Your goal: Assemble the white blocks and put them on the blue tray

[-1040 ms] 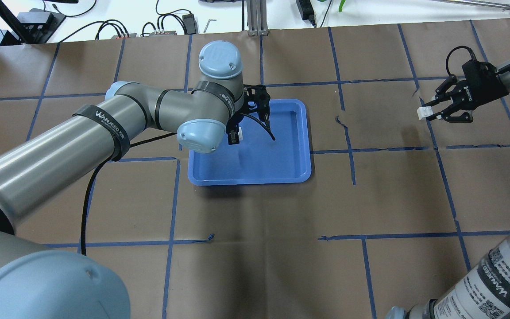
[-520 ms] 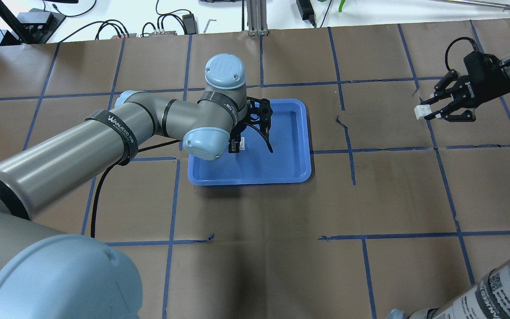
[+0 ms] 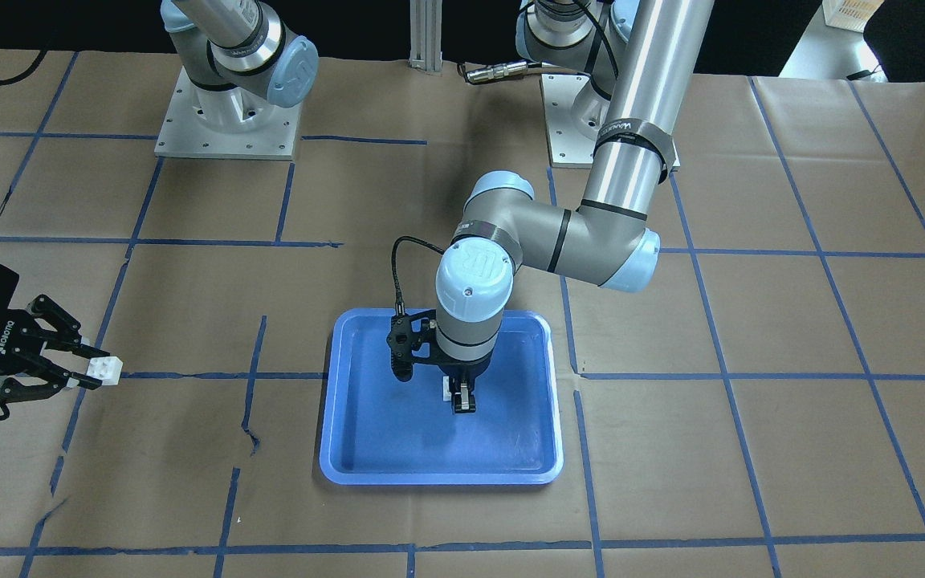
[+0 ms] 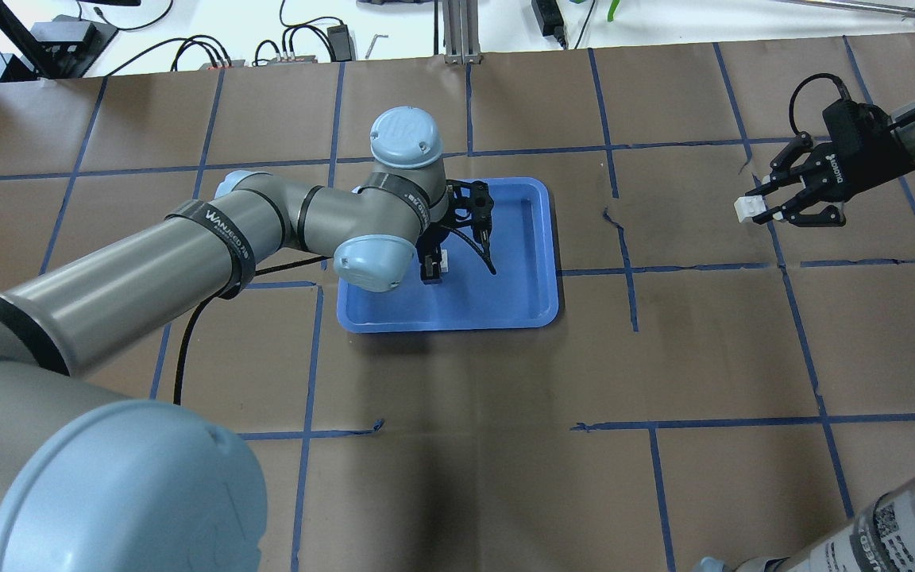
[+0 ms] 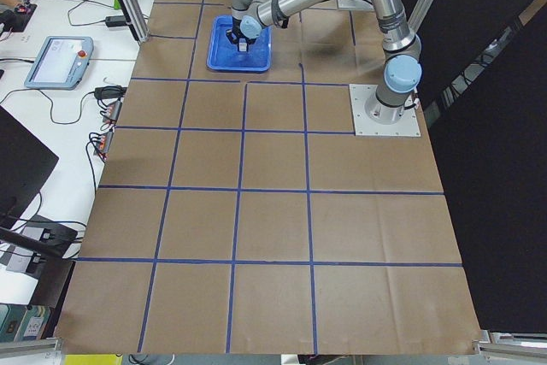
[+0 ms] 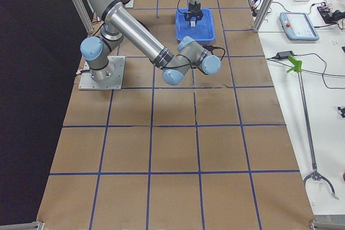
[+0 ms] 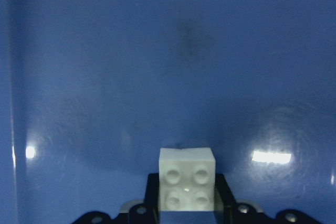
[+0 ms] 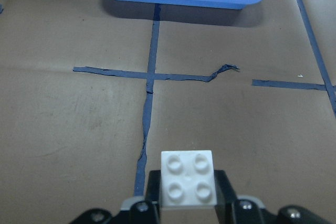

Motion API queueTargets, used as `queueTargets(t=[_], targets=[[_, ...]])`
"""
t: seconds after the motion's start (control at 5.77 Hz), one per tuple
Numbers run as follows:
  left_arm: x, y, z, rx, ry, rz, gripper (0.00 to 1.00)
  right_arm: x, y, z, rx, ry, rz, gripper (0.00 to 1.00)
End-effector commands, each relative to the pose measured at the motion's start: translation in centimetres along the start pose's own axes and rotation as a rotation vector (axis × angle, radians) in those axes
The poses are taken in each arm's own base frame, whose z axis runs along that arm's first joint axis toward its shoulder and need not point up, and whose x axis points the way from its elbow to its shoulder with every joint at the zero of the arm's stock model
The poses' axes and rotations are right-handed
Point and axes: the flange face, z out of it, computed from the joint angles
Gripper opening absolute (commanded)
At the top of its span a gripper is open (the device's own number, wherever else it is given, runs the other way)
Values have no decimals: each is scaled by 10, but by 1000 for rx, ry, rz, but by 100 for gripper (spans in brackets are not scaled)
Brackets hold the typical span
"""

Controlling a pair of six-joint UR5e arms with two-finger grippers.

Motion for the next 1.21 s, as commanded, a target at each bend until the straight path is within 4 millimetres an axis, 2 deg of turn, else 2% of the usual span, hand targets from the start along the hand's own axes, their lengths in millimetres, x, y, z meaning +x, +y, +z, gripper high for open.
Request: queueTargets(t=[0.0,0.17,0.35,0.52,0.69,0.87,1.04], targets=[[-3,2,-26,4,-32,-1,99,-1,-1,1,4,-3,2,25],[0,7,-71,7,-36,-6,99,-1,-8,8,8,-15,-6,28],[10,14,-132,-4,-10,-12,99,7,-35,30,30,-38,-6,28],[28,26,-199,-12,14,-36,99,17,-74,58,71,-53,12,27],[44,52,-249,-19,41,-95,99,22,-118,83,90,-53,33,27],[63,68,-284,-18,15,-187,99,30,-157,111,61,-34,60,26],[77,72,-310,5,-29,-402,99,32,-200,147,30,13,88,26]])
